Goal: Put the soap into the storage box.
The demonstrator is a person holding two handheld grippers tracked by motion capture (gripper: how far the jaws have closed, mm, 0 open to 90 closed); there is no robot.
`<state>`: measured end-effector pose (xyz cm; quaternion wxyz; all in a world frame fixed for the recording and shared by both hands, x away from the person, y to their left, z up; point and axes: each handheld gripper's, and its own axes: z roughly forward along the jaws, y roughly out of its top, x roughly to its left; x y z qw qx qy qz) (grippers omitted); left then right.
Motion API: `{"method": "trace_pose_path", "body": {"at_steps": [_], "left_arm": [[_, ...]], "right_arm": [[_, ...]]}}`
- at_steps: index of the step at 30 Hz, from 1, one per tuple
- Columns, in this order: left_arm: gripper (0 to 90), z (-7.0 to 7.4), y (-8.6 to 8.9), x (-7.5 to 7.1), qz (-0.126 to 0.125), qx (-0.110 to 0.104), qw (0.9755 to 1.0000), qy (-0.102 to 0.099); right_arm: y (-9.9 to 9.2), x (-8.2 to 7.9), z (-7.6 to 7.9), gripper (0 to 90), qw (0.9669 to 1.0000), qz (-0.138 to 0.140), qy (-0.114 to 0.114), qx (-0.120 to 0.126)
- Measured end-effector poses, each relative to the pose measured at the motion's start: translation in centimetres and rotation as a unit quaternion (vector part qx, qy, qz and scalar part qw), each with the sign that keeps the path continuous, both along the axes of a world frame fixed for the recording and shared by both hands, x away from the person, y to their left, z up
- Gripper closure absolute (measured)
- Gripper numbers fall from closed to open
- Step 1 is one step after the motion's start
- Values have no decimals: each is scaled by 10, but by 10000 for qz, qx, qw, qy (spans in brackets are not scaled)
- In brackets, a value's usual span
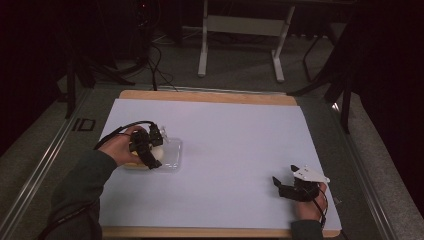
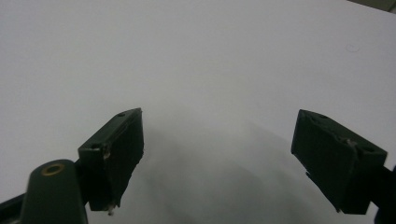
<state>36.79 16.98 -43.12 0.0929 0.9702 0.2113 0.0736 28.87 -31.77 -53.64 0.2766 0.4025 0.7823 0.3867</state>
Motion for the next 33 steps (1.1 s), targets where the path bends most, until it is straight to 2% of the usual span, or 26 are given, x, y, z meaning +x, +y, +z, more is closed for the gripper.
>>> {"method": "trace_pose_path", "body": {"at_steps": [8, 18, 27, 33], "left_arm": [[252, 3, 7, 6, 178, -41, 9998, 10], [252, 3, 15, 12, 374, 73, 9993, -9], [252, -1, 24, 17, 572, -32, 9984, 34], [252, -4, 28, 20, 673, -10, 9977, 76]], "right_arm": [[0, 0, 0, 169, 10000, 1, -6, -2], [0, 0, 0, 169, 10000, 3, -10, 0], [0, 0, 0, 169, 10000, 3, -8, 1], [0, 0, 0, 169, 10000, 4, -10, -2]]}}
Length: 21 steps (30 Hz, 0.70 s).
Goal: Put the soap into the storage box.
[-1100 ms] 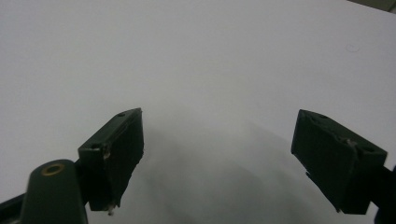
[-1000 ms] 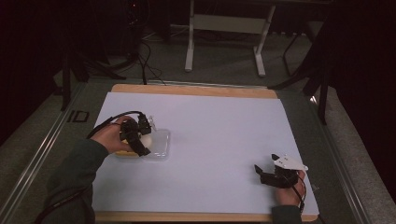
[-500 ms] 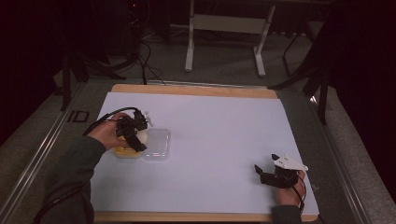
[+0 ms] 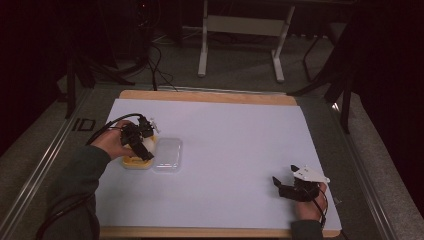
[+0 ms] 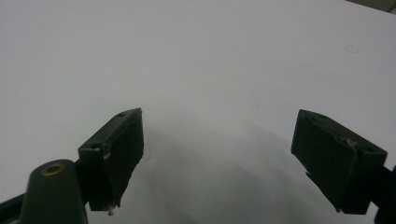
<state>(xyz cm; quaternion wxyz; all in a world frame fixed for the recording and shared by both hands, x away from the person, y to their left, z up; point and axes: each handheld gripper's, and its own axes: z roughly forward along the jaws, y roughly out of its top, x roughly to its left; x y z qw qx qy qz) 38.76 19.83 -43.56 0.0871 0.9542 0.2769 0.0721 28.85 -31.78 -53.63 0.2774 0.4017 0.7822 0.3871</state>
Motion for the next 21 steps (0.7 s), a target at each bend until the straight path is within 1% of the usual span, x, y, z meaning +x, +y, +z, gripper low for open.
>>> {"method": "trace_pose_path", "body": {"at_steps": [5, 7, 9, 10, 12, 18, 19, 21], "left_arm": [[252, -1, 1, 2, 96, 26, 10000, -3], [252, -1, 1, 3, 111, 86, 9999, 3], [252, -1, 1, 3, 156, 96, 9998, -4], [252, -1, 2, 5, 251, 123, 9996, -11], [252, -1, 3, 5, 271, 103, 9996, -14], [252, -3, 5, 7, 344, 146, 9993, -27], [252, -3, 7, 8, 414, 106, 9991, 3], [252, -4, 8, 9, 447, 80, 9990, 12]], "right_arm": [[0, 0, 0, 169, 10000, 0, 0, 0], [0, 0, 0, 169, 10000, -1, 1, 0], [0, 0, 0, 169, 10000, 0, 2, 0], [0, 0, 0, 169, 10000, 0, 2, -1], [0, 0, 0, 169, 10000, 2, 0, -2], [0, 0, 0, 169, 10000, 0, 1, -1], [0, 0, 0, 169, 10000, 0, 1, -2], [0, 0, 0, 169, 10000, 1, -1, -3]]}}
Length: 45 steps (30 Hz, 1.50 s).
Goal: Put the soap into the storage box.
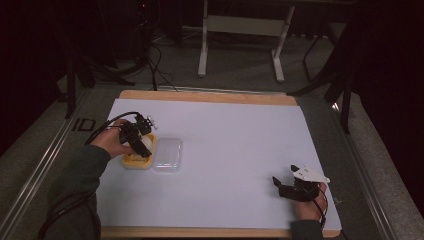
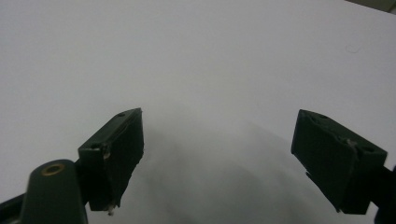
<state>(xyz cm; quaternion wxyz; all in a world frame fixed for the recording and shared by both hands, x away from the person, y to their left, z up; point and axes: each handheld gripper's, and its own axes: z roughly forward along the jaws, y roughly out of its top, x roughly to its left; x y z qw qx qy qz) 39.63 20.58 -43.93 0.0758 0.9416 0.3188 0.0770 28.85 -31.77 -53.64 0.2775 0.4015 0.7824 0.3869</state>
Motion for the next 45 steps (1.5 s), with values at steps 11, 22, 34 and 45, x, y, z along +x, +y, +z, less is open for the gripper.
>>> {"method": "trace_pose_path", "body": {"at_steps": [11, 22, 34, 45], "left_arm": [[252, -5, 6, 3, 250, 5, 9997, 69], [252, -13, 9, 6, 514, 72, 9986, 86], [252, -22, 11, 8, 743, 101, 9972, 49], [252, -26, 12, 10, 813, 155, 9965, 93]], "right_arm": [[0, 0, 0, 169, 10000, -1, -1, -1], [0, 0, 0, 169, 10000, 0, 0, 1], [0, 0, 0, 169, 10000, 4, -1, 1], [0, 0, 0, 169, 10000, 3, -3, 2]]}}
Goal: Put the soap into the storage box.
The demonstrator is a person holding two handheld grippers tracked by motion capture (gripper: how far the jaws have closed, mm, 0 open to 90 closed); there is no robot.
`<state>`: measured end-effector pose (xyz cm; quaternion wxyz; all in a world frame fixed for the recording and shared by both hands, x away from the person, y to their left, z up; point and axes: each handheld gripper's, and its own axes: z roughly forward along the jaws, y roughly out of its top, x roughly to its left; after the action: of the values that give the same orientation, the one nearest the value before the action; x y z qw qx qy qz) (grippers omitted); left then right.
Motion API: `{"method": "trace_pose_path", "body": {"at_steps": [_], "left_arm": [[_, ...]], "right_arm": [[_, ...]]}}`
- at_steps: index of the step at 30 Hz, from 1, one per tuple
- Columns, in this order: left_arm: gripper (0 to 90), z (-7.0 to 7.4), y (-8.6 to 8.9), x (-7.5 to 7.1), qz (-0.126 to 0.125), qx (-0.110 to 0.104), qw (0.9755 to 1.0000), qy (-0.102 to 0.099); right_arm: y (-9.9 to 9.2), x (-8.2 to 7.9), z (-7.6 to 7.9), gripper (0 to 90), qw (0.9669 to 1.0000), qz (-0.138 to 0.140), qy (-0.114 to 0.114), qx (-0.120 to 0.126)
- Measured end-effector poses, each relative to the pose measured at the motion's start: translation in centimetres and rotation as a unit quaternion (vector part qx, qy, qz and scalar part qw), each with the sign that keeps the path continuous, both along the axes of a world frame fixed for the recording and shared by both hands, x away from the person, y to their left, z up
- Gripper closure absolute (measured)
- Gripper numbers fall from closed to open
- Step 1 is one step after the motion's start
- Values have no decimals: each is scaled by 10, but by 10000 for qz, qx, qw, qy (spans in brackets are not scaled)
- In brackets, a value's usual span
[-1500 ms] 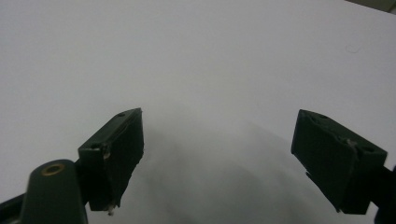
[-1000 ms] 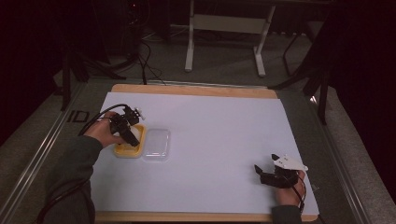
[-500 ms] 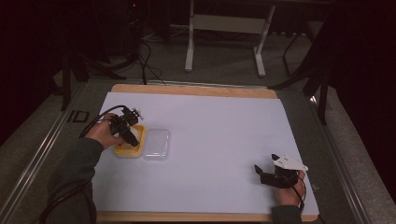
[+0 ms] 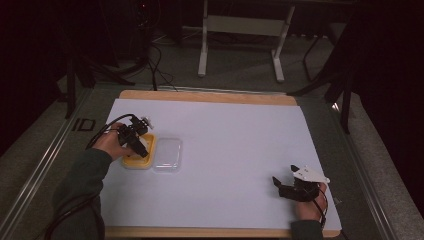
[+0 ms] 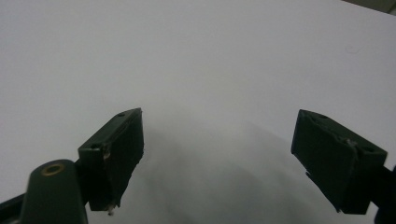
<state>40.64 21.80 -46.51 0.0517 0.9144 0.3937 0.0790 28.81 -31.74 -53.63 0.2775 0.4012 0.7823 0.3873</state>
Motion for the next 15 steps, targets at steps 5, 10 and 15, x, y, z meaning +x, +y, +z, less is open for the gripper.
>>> {"method": "trace_pose_path", "body": {"at_steps": [5, 10, 15], "left_arm": [[252, -2, 0, 1, 19, 24, 10000, 16], [251, -7, 1, 1, 34, 125, 9999, 22], [252, -10, 2, 2, 66, 84, 9999, 42]], "right_arm": [[0, 0, 0, 169, 10000, 0, 1, 1], [0, 0, 0, 169, 10000, 0, 1, 0], [0, 0, 0, 170, 10000, 1, -1, 1]]}}
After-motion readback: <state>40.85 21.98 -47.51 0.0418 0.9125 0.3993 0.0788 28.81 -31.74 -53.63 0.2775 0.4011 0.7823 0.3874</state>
